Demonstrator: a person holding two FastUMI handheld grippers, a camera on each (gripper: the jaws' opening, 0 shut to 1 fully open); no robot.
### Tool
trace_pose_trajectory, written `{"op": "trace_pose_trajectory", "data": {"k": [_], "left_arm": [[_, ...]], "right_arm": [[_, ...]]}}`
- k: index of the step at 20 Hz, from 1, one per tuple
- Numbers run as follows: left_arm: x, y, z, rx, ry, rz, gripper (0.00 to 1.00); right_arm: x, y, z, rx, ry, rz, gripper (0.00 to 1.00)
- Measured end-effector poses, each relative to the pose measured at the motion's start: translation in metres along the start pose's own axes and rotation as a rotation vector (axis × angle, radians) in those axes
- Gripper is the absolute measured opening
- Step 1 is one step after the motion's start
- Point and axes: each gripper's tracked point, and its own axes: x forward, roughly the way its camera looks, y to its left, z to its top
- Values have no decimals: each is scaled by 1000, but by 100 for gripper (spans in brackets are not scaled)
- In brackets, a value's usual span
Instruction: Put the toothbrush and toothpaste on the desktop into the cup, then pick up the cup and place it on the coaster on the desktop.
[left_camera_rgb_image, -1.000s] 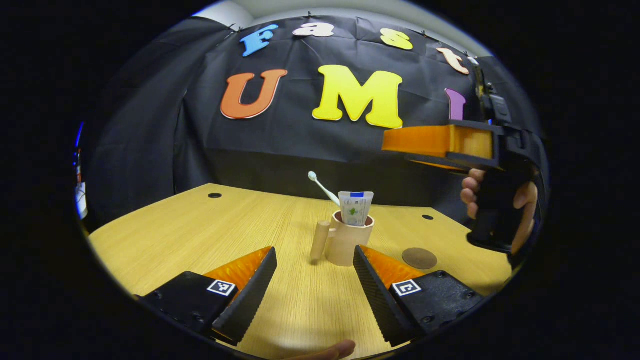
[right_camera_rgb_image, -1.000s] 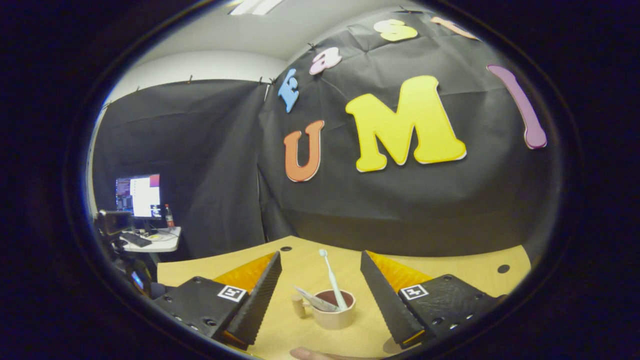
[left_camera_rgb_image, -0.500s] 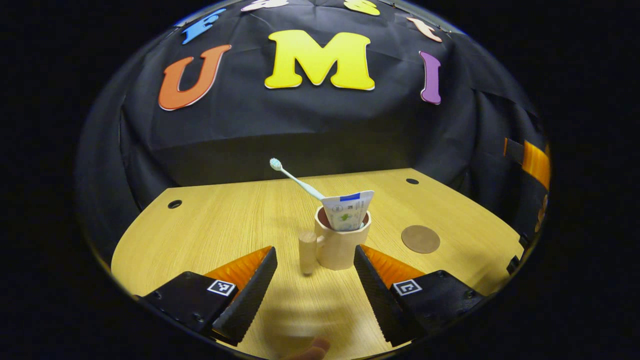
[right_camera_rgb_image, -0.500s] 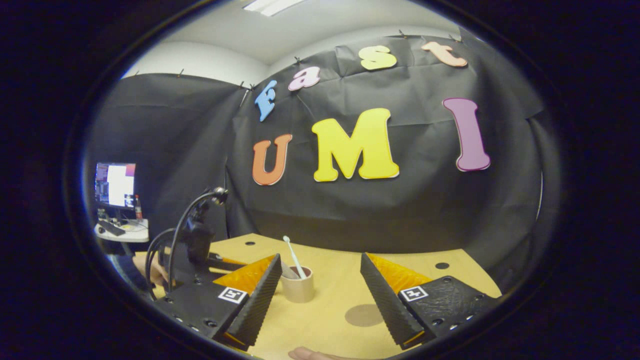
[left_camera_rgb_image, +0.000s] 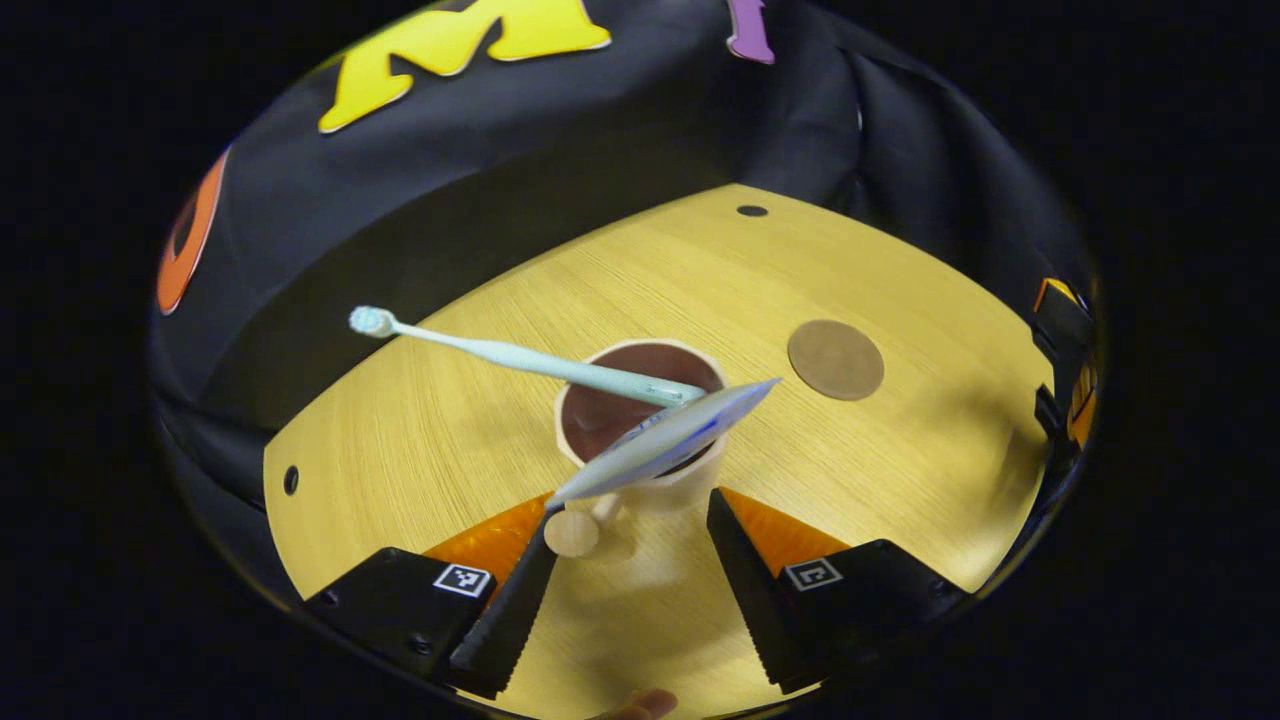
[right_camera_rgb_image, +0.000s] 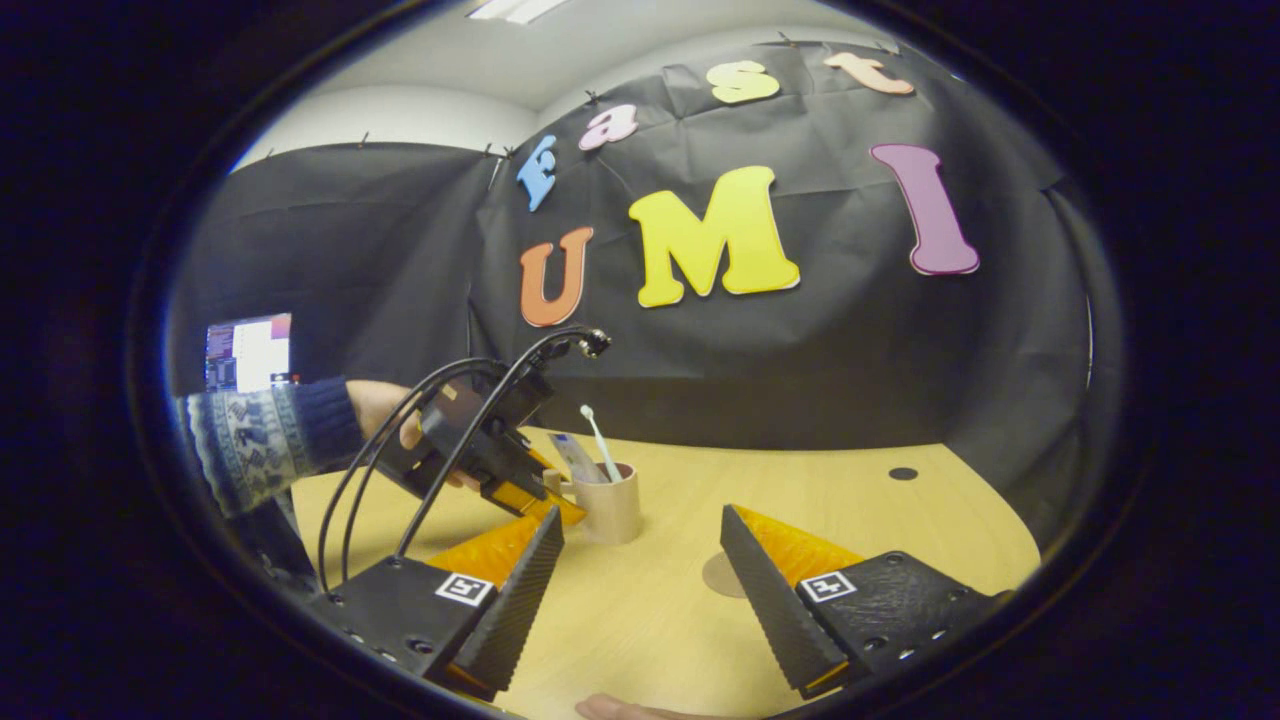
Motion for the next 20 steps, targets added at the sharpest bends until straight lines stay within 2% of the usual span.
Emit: {"op": "trace_pose_trajectory", "data": {"k": [1,3,5,6,7,8,9,10,11,12,13,14,15,16,17,20], "left_arm": [[-3,2,-3,51,63,-8,96],[-5,16,0,130,163,17,91],[-7,17,8,177,211,-7,87],[-6,14,9,187,235,-32,84],[-5,13,8,194,277,-41,74],[-5,13,4,195,324,-43,70],[-5,14,1,187,372,-38,72],[-6,12,0,178,406,-43,71],[-6,8,2,171,419,-57,68],[-9,5,6,163,421,-72,63],[-11,-1,12,154,414,-94,50],[-15,-8,17,147,415,-115,48],[-19,-12,23,143,421,-120,39],[-19,-14,27,126,428,-119,36],[-22,-15,35,126,419,-107,36],[-29,-18,60,119,406,-82,36]], "right_arm": [[0,-1,-4,34,5,14,95],[1,-3,-11,112,16,43,95],[-1,-3,-19,204,43,90,92],[-5,2,-21,249,58,138,95],[-8,2,-20,285,61,156,95],[-7,-5,-15,309,57,147,95],[-7,-10,-11,312,45,141,95],[-8,-13,-7,311,31,132,95],[-11,-15,-4,307,18,126,95],[-13,-17,0,301,5,122,91],[-14,-18,0,295,-5,119,95],[-15,-19,2,290,-9,117,95],[-16,-19,2,287,-12,114,91],[-15,-22,3,285,-13,107,91],[-17,-24,5,286,-17,101,95],[-22,-31,15,291,-40,86,91]]}}
